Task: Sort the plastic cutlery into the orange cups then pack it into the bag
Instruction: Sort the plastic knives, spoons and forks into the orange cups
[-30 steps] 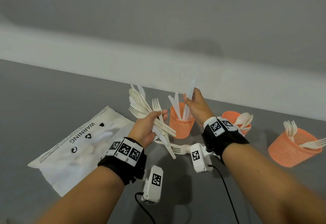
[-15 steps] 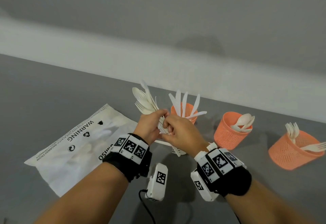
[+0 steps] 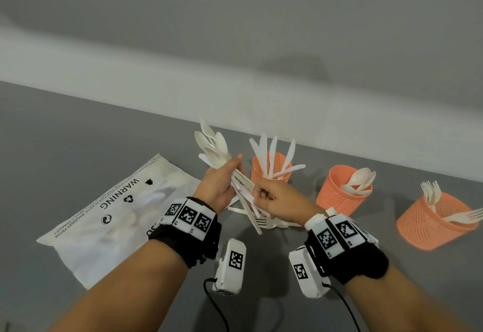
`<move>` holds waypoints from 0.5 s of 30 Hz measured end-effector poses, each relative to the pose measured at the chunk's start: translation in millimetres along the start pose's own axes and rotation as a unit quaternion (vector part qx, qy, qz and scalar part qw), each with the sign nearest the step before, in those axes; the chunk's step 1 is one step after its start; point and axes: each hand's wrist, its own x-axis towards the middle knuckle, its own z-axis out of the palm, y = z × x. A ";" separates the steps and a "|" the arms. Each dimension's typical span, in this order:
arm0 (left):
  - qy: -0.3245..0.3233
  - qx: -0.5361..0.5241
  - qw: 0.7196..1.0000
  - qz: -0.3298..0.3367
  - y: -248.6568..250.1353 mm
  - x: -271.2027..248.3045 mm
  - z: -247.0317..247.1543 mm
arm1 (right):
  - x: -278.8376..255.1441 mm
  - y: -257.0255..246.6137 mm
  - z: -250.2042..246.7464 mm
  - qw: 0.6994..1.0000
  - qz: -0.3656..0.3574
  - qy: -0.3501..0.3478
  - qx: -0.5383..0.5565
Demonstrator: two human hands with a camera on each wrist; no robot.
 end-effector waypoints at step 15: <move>0.018 -0.033 0.999 0.010 -4.6 -3.0 9.9 | -2.2 -9.8 11.9 0.993 -0.056 0.047 -0.092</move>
